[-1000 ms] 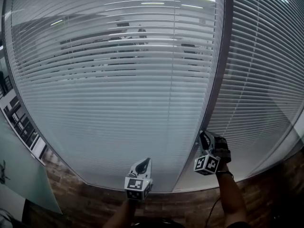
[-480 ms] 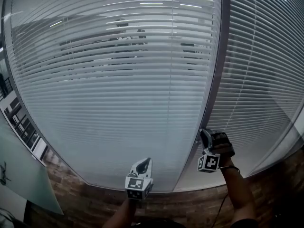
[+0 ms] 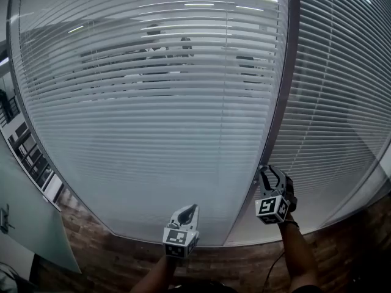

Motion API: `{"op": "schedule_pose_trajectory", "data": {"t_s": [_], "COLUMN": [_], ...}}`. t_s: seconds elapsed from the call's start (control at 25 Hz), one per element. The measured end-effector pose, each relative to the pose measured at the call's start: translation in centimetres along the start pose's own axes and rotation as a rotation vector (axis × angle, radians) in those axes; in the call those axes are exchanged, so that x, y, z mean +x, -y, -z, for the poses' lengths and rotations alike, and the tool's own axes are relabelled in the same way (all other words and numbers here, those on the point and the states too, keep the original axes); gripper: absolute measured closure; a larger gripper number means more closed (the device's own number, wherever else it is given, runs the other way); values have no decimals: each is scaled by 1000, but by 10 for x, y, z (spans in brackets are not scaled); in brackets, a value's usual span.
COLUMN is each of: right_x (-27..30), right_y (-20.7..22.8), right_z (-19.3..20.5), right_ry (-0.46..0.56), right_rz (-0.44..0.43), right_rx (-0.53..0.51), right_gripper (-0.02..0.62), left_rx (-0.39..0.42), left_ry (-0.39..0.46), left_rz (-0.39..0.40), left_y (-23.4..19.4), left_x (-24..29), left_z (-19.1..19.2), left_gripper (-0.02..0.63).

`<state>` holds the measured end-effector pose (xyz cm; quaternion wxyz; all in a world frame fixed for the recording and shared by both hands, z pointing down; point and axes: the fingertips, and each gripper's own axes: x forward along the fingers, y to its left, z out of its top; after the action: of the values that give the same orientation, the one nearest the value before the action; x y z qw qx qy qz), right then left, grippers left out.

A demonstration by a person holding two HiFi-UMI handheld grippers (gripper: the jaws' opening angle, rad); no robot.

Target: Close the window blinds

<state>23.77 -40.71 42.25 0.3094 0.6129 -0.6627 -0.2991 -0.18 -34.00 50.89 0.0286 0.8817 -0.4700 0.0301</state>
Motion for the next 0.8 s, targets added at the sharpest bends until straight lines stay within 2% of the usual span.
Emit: {"op": "schedule_pose_trajectory", "data": {"t_s": [0.16, 0.2, 0.28, 0.36, 0.52, 0.56, 0.6, 0.8], "right_x": [3, 4, 8, 11, 16, 17, 18, 17], "right_y": [3, 1, -2, -5, -4, -4, -4, 1], "right_z": [14, 17, 19, 18, 22, 25, 27, 24], "right_ry": [5, 7, 9, 7, -28, -25, -20, -11], "right_rz": [-47, -59, -62, -54, 6, 16, 21, 12], "right_rx": [617, 722, 841, 901, 937, 942, 946, 929], "right_gripper": [469, 469, 457, 448, 437, 439, 466, 472], "left_rx": [20, 11, -12, -17, -14, -9, -7, -39], "left_ry": [20, 22, 18, 16, 11, 7, 4, 21], "left_rz": [1, -1, -5, -11, -21, -22, -22, -14], "left_y": [-2, -2, -3, -5, -9, -10, -11, -11], "left_x": [-1, -2, -5, -6, -8, -8, -8, -7], "left_z": [2, -1, -6, -6, -1, 3, 5, -10], "left_gripper": [606, 606, 606, 606, 606, 606, 606, 606]}}
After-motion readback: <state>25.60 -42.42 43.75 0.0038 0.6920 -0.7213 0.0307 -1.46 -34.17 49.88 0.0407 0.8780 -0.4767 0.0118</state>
